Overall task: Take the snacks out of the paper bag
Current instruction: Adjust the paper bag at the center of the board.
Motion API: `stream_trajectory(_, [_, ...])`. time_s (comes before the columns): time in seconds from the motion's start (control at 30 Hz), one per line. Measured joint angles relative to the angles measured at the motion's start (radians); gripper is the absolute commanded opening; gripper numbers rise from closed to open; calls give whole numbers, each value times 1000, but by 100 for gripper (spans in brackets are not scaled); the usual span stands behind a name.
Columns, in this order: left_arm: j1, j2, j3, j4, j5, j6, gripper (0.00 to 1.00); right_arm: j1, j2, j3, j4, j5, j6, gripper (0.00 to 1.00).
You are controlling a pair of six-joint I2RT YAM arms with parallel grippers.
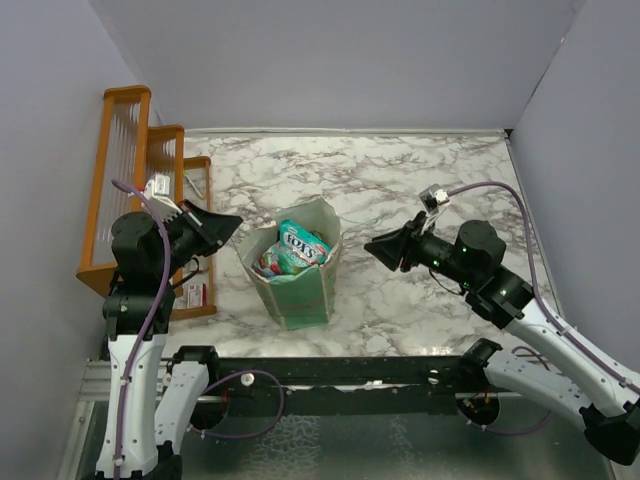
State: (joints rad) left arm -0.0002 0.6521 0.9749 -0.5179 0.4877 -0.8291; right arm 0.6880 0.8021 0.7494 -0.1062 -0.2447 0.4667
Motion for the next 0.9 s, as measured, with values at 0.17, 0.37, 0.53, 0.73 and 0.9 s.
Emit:
stream_trajectory(0.17, [0,100,76,8,19,43,0,0,-4,34,-185,72,-60,70])
stream_trajectory(0.37, [-2,252,230,6,64,138,0,0,25,220,-404,165,-145,76])
stream_trajectory(0.53, [-2,292,274,34,130,173,0,0,100,465,-513,196,-181,76])
stream_trajectory(0.73, [-1,277,240,90,187,170,0,5,270,632,-529,130,-147,76])
stream_trajectory(0.9, [-1,275,222,121,249,170,0,60,436,661,-499,108,-99,77])
